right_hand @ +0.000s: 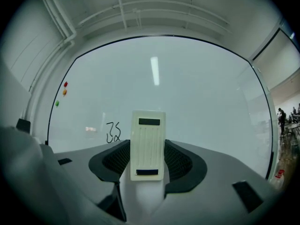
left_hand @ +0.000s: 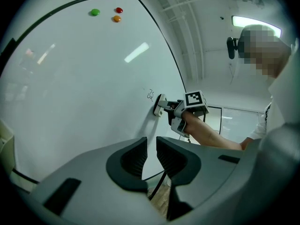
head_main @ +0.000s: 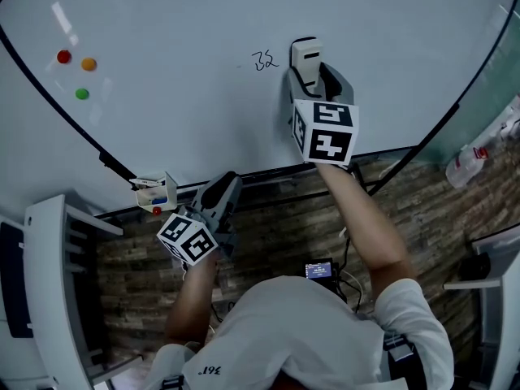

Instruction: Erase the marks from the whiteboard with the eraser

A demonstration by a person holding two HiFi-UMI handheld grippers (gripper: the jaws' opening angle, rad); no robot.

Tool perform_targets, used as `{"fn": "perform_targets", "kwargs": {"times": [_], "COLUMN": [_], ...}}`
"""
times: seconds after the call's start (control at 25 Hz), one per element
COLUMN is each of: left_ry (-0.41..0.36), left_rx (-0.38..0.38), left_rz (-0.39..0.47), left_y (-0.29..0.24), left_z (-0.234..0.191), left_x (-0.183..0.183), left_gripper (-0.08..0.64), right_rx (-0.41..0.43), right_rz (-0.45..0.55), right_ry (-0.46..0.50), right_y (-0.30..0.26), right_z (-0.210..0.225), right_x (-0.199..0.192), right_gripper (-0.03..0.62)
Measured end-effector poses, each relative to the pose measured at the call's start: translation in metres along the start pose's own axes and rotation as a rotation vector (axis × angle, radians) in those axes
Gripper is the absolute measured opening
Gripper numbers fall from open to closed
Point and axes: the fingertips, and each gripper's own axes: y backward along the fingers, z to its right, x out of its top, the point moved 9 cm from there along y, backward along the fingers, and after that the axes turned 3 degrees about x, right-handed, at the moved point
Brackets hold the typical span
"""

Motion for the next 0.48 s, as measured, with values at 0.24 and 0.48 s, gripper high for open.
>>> {"fn": "perform_targets", "kwargs": {"times": [0.24, 0.48], "left_ry": [0.016, 0.021], "left_rx": [0.035, 0.036], "left_rz": [0.005, 0.002], "left_y": [0.008, 0.011], "left_z": [-0.003, -0.007], "left_x": [0.003, 0.002], "left_gripper": [0.052, 0.052], "right_rx": [0.014, 0.007], "right_rz": [0.003, 0.007], "right_ry": [0.01, 0.007], "right_y": [-0.005, -0.005], "right_z": [-0.025, -0.032], "right_x": [0.002, 0.002], "right_gripper": [0.249, 0.249]}}
